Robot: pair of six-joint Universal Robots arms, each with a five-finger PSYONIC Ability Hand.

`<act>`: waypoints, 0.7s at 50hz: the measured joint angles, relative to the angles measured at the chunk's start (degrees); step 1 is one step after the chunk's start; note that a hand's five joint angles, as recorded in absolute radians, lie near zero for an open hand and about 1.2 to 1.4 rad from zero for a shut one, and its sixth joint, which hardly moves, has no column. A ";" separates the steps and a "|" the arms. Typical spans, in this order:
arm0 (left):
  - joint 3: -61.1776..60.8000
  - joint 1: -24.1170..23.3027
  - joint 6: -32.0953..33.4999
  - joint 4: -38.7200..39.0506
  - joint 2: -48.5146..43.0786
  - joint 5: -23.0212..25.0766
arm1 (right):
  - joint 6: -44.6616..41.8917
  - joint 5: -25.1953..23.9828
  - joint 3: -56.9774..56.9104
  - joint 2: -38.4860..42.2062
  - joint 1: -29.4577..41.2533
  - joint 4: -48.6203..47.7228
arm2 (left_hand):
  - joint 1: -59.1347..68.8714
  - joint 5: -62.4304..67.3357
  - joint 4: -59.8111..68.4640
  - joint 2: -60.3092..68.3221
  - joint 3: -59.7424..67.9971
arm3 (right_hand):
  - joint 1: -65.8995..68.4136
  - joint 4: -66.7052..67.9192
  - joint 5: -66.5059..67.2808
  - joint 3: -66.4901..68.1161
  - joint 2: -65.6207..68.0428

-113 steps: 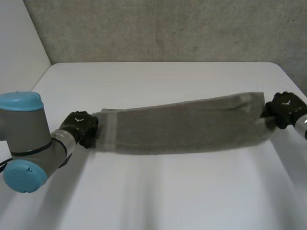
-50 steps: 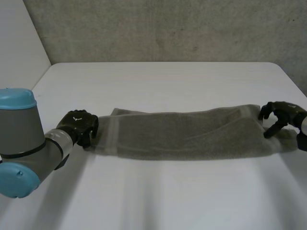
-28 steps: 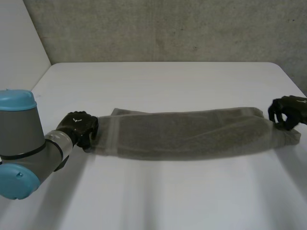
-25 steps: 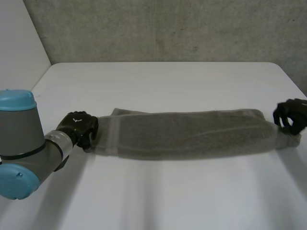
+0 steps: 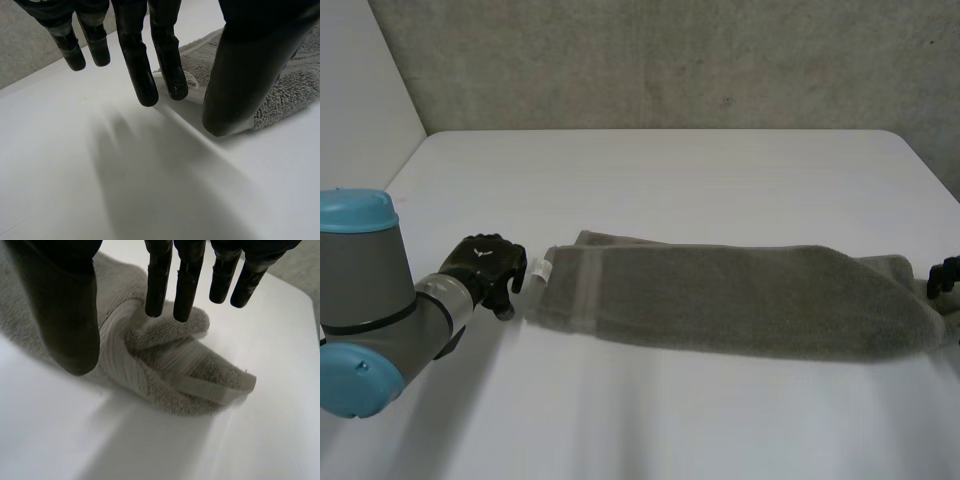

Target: Fold the towel.

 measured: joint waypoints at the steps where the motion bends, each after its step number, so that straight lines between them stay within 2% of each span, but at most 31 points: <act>1: -0.01 -0.01 -0.01 0.00 0.00 0.05 | 1.20 -0.09 -0.11 0.00 0.08 -0.63 | 0.00 -0.02 0.00 -0.03 0.00 | 0.00 0.00 0.00 0.00 0.00; 9: -0.32 -0.58 -0.03 0.10 0.05 0.63 | 7.98 0.33 0.40 -0.22 0.27 -5.47 | 0.00 0.00 0.00 -0.07 0.00 | 0.00 0.00 0.00 0.00 0.00; 16: -0.01 -2.63 0.19 0.59 -0.31 0.80 | 8.89 0.78 2.15 -0.41 1.17 -8.66 | -0.42 -0.43 0.00 -0.53 0.00 | 0.00 0.00 0.00 0.01 0.00; 24: 0.12 -4.79 1.91 1.04 -1.16 0.73 | 9.57 2.60 2.61 -0.11 3.42 -12.36 | -6.85 -6.99 0.00 -6.75 0.00 | 0.00 0.00 0.00 0.00 0.00; 35: 0.66 -6.38 3.57 4.83 -4.27 0.31 | 9.70 3.41 3.65 0.37 5.38 -13.80 | -9.66 -10.27 0.00 -9.81 0.00 | 0.00 0.00 0.00 0.00 0.00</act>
